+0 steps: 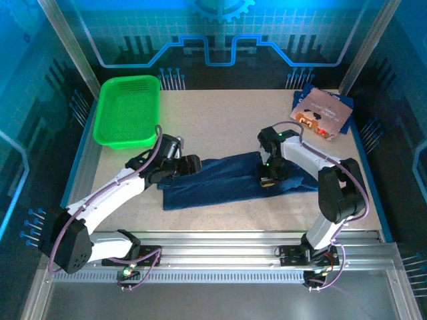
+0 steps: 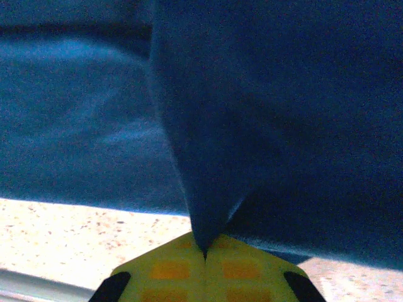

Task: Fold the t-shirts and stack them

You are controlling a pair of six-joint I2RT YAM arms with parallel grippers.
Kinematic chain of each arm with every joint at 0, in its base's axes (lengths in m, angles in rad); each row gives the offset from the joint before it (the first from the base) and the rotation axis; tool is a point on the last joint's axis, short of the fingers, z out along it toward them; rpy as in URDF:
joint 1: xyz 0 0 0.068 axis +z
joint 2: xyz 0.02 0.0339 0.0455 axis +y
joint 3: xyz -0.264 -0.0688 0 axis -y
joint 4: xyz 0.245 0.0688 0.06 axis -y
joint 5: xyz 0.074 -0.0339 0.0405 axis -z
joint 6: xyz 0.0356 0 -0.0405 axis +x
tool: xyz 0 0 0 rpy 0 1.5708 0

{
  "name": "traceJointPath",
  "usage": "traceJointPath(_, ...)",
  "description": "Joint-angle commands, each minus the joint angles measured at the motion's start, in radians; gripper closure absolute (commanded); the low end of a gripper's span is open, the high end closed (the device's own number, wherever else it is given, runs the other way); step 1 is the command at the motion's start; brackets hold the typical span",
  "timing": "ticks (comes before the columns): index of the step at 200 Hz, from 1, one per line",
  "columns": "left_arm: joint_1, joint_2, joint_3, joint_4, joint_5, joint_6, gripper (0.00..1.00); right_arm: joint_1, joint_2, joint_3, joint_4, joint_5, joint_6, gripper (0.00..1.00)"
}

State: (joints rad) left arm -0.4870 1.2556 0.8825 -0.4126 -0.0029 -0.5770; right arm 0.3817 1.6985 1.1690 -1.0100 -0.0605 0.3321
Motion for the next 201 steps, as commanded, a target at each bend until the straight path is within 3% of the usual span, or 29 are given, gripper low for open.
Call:
traceJointPath(1, 0.007, 0.032, -0.012, 0.019, 0.031, 0.004, 0.27, 0.031, 0.061, -0.011, -0.004, -0.065, 0.048, 1.00)
traceJointPath(27, 0.006, 0.053, -0.008, 0.037, 0.055, -0.001, 0.28, 0.026, 0.092, -0.010, 0.008, -0.037, 0.060, 0.98)
traceJointPath(39, 0.004, 0.061, -0.006, 0.042, 0.063, -0.001, 0.29, 0.026, 0.091, 0.003, 0.007, -0.063, 0.052, 0.97)
traceJointPath(53, 0.002, 0.068, -0.006, 0.047, 0.069, -0.003, 0.29, 0.028, 0.081, 0.014, 0.004, -0.101, 0.045, 0.86)
traceJointPath(86, 0.001, 0.088, 0.001, 0.066, 0.081, -0.003, 0.29, 0.011, 0.023, 0.026, -0.024, -0.166, 0.036, 0.85)
traceJointPath(93, 0.001, 0.096, 0.004, 0.076, 0.087, -0.002, 0.29, 0.006, 0.019, 0.026, -0.023, -0.171, 0.042, 0.79)
traceJointPath(107, 0.000, 0.120, 0.019, 0.084, 0.102, -0.002, 0.29, -0.006, 0.036, 0.036, -0.040, -0.196, 0.039, 0.55)
traceJointPath(130, -0.010, 0.154, 0.056, 0.096, 0.117, 0.008, 0.29, -0.022, -0.020, 0.039, -0.057, -0.182, 0.057, 0.51)
traceJointPath(148, -0.020, 0.189, 0.096, 0.115, 0.134, 0.018, 0.29, -0.110, -0.132, 0.004, -0.073, -0.157, 0.095, 0.46)
traceJointPath(173, -0.040, 0.289, 0.202, 0.129, 0.185, 0.033, 0.29, -0.314, -0.237, -0.076, -0.115, -0.052, 0.102, 0.46)
traceJointPath(201, -0.087, 0.439, 0.374, 0.125, 0.242, 0.070, 0.29, -0.519, -0.264, -0.180, -0.029, -0.092, 0.065, 0.49)
